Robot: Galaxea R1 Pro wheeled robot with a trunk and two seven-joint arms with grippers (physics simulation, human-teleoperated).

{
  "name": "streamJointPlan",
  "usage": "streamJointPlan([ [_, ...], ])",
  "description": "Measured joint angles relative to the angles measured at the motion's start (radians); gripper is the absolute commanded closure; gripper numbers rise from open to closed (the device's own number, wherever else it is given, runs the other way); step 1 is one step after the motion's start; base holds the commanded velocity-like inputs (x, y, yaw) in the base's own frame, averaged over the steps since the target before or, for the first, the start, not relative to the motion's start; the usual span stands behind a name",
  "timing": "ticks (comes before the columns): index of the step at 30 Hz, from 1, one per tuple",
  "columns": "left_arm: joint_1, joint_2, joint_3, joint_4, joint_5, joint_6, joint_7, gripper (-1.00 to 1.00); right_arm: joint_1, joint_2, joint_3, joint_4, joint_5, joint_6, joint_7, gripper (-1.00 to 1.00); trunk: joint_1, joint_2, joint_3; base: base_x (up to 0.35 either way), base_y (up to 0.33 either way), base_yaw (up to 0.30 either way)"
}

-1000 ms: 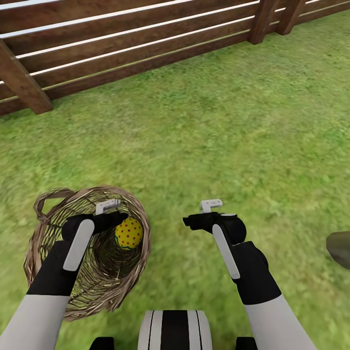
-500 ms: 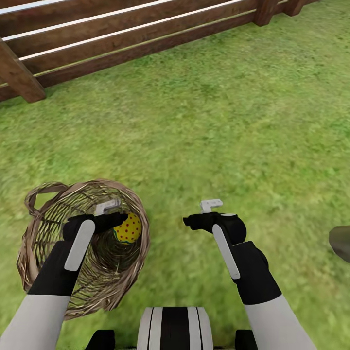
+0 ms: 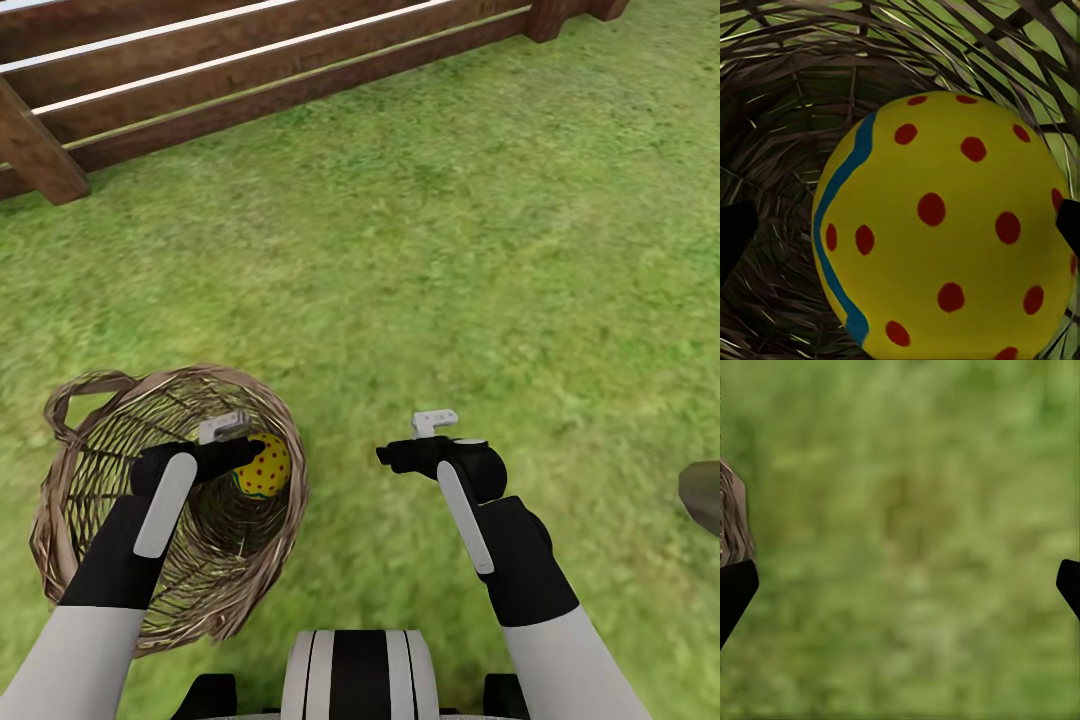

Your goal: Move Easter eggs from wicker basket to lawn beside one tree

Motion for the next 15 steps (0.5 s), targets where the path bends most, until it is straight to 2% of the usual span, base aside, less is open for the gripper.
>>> streamJointPlan([
  [15,0.000,-0.001,-0.001,0.002,0.008,0.001,-0.008,-1.00,0.000,0.001,0.000,0.000,0.000,0.000,0.000,-1.00,0.000,0.000,0.000,0.000,0.000,0.000],
])
